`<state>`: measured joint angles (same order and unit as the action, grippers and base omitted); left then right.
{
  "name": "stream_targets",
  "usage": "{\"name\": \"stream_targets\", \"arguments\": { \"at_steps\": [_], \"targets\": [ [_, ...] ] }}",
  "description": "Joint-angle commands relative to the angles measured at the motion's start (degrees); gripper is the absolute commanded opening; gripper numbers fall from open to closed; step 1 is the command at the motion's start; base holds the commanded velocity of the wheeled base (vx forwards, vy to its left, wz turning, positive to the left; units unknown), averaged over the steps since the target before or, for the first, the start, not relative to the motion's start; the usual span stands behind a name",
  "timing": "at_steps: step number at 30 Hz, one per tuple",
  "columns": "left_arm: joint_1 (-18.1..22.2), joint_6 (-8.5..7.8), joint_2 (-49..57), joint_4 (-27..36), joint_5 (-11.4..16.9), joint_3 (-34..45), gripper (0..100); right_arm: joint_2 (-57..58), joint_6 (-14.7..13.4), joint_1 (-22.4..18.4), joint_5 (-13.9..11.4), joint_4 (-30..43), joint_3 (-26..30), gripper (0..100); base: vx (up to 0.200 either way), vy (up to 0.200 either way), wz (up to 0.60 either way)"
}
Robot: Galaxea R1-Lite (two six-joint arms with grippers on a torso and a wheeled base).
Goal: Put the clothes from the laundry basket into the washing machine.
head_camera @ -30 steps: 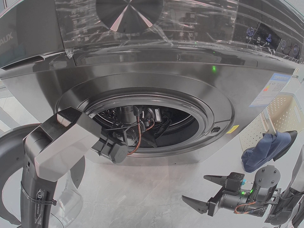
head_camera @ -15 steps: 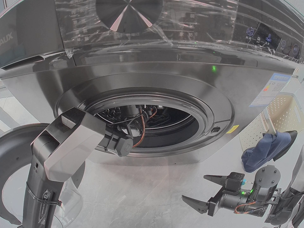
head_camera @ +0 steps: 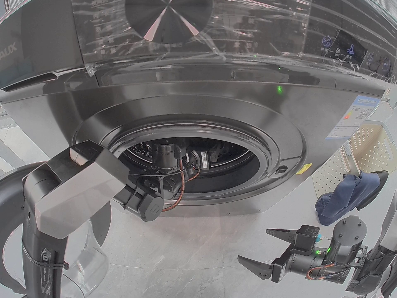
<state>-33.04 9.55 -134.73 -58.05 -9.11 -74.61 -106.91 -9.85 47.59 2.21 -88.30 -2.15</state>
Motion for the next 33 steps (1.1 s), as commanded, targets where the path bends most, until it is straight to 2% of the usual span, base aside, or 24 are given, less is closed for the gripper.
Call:
{"name": "stream_targets", "arguments": {
  "at_steps": [1, 12, 21, 22, 26, 29, 33],
  "targets": [
    [-0.2, -0.14, 2.5, 0.4, 0.1, 3.2, 100, 0.0, 0.0, 0.0, 0.0, 0.0, -0.1, 100, 0.0, 0.0, 0.0],
    [-1.2, -0.05, 1.3, 0.1, 0.1, 0.7, 100, 0.4, 0.0, 0.2, 0.0, 0.0, -0.1, 100, 0.0, 0.0, 0.0],
    [-0.1, -0.05, -6.1, 0.8, -0.4, -7.8, 100, 0.4, 0.0, 0.3, 0.0, 0.0, -0.1, 100, 0.0, 0.0, 0.0],
    [-0.1, -0.05, -6.2, 0.8, -0.4, -8.1, 0, 0.4, 0.0, 0.3, 0.0, 0.0, -0.1, 100, 0.0, 0.0, 0.0],
    [1.1, 0.12, -8.5, 1.6, -1.4, -14.9, 0, 0.4, 0.0, 0.3, 0.0, 0.0, -0.1, 100, 0.0, 0.0, 0.0],
    [1.5, 0.3, -10.4, 1.1, -3.9, -20.1, 0, 0.4, 0.0, 0.2, 0.0, 0.0, -0.1, 100, 0.0, 0.0, 0.0],
    [1.8, 0.39, -10.5, 0.9, -4.3, -21.8, 0, 0.3, -0.1, 0.3, 0.0, 0.0, -0.1, 100, 0.0, 0.0, 0.0]
  ]
}}
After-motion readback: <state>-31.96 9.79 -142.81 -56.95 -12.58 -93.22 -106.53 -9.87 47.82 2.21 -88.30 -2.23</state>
